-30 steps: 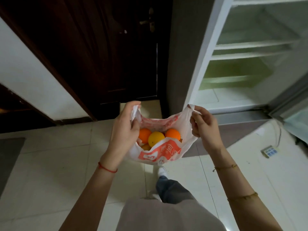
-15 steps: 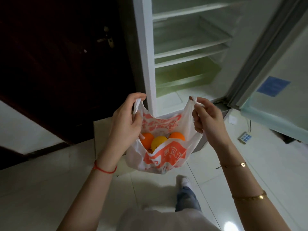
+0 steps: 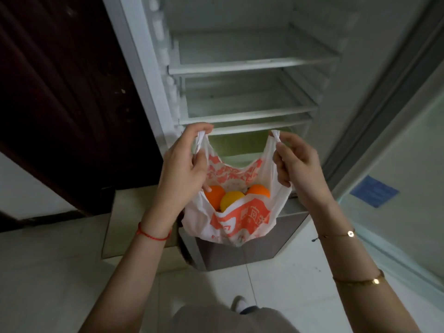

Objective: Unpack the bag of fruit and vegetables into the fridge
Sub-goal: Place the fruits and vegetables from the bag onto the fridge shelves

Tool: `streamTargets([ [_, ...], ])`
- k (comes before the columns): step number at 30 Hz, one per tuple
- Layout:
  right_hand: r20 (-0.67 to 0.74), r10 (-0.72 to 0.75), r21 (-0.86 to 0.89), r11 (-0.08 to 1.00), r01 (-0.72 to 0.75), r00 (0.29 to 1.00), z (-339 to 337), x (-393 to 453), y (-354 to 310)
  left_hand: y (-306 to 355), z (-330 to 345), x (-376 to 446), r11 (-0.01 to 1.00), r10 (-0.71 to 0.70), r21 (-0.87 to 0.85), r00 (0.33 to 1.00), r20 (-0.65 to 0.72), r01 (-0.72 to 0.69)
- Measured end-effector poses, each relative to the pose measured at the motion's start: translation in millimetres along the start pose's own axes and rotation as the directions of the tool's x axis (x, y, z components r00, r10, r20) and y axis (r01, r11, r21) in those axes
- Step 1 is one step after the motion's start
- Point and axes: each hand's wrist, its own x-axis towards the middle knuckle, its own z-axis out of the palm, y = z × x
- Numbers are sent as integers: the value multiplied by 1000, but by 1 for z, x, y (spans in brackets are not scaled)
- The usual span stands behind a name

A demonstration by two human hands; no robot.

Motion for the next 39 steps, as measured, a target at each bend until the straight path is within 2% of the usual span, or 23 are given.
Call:
streamTargets([
  [7,47,-20,14,1000,19,999,-31,72,-1,-6,39,55,998,-12,59,996,-91,17],
  [14,26,-62,-57,996,64,998,-45,108,20,-22,52,66,993,-27,112,987,-159,45],
  [19,12,-64,-158,985,65,998,-52,108,45,-48,53,50,976,-46,202,987,-152,77],
  [22,16,-13,-326,945,18,1000,-58,106,61,-61,54,38,968,-54,236,992,-111,79],
  [24,14,21,-439,899,-13,1000,-60,103,71,-67,56,30,969,-72,229,994,-78,88],
  [27,-30,-13,-600,800,-7,999,-58,97,81,-73,57,21,974,-103,198,994,-36,109],
  [31,-169,-128,-759,649,-47,977,-49,81,85,-72,57,11,965,-128,231,992,-5,126],
  [33,-212,-270,-823,567,-23,939,-45,74,86,-70,57,7,966,-114,232,994,3,110],
  [36,-59,-552,-942,306,136,832,-35,64,88,-70,57,2,970,-118,214,993,-2,115],
  [39,213,-691,-884,166,438,691,-18,59,89,-70,58,0,974,-135,184,991,-6,134],
])
